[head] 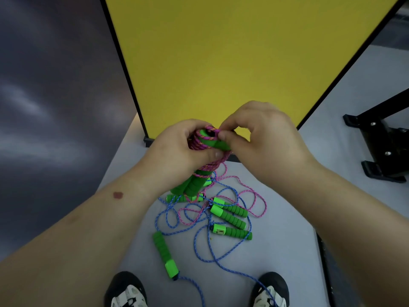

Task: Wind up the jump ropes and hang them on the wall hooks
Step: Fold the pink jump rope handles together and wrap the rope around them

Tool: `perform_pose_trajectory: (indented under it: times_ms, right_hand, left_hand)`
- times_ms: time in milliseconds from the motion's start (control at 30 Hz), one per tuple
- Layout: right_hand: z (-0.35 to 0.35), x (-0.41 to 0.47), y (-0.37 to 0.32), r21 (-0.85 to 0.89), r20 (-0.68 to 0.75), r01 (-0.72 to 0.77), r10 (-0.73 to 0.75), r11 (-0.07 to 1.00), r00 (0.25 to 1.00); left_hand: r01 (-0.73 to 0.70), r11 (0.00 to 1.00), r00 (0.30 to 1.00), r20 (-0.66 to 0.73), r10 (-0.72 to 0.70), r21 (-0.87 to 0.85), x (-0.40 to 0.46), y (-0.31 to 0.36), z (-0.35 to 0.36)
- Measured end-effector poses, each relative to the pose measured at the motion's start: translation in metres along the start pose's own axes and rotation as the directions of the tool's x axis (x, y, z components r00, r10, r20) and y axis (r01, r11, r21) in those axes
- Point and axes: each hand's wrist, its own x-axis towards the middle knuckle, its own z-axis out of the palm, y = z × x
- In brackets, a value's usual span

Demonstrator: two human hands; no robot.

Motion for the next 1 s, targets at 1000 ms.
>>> perform_pose_trajectory:
  times_ms: [1000]
  right_hand:
    - [-0.059, 0.045, 0.008, 0.666, 0.068, -0.301, 0.347, 0.682, 0.936]
  left_hand:
    - [-0.148, 0.965, 0.959, -0.272, 0.086, -0.216, 0.044, 0.071, 0.000]
